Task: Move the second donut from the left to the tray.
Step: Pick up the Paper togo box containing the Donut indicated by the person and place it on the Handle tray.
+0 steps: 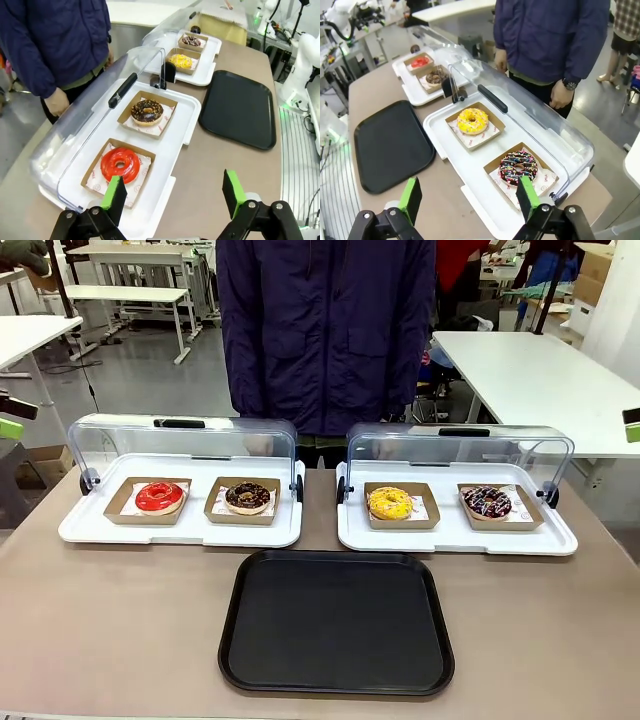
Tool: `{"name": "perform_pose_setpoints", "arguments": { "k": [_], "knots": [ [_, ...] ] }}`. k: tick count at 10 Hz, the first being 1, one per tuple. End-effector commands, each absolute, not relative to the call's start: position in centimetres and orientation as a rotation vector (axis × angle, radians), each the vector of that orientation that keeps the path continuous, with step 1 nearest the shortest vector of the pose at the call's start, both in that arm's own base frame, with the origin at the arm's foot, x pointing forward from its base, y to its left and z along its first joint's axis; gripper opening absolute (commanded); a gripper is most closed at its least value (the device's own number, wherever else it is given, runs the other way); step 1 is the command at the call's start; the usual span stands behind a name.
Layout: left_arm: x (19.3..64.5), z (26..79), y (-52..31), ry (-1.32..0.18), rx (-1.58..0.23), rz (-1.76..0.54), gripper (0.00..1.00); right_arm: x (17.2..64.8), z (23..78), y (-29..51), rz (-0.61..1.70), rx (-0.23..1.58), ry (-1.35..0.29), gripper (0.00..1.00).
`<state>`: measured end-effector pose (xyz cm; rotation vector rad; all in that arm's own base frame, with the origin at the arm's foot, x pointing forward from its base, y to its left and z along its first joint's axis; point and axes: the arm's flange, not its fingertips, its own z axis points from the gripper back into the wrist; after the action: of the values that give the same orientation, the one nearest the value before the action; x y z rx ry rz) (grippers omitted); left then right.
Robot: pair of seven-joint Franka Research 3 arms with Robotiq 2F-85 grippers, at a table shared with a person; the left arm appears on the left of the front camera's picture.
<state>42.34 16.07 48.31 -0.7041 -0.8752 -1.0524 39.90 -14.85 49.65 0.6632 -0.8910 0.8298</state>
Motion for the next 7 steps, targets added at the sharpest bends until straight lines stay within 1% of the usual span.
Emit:
{"name": "perform_pose_setpoints", "arguments": {
  "k": [1,2,3,7],
  "knots": [
    [42.47,48.59,15.94,-0.944,-0.682,-1.054,1.00,39.10,50.42,-14.63,0.852,0.653,-0.927,1.00],
    [42.20,48.78,15.69,-0.925,-0.628,-1.010,1.00,38.78,50.49,-14.43,0.832,0.673,-0.927,1.00],
    [42.41,48.43,16.07,-0.888,-0.698,-1.050,1.00,39.65,50.00,-14.80,0.834,0.658,-0.888,1.00],
    [42.41,48.43,16.07,-0.888,-0.698,-1.050,1.00,39.65,50.00,-14.80,0.834,0.658,-0.888,1.00]
  ]
}}
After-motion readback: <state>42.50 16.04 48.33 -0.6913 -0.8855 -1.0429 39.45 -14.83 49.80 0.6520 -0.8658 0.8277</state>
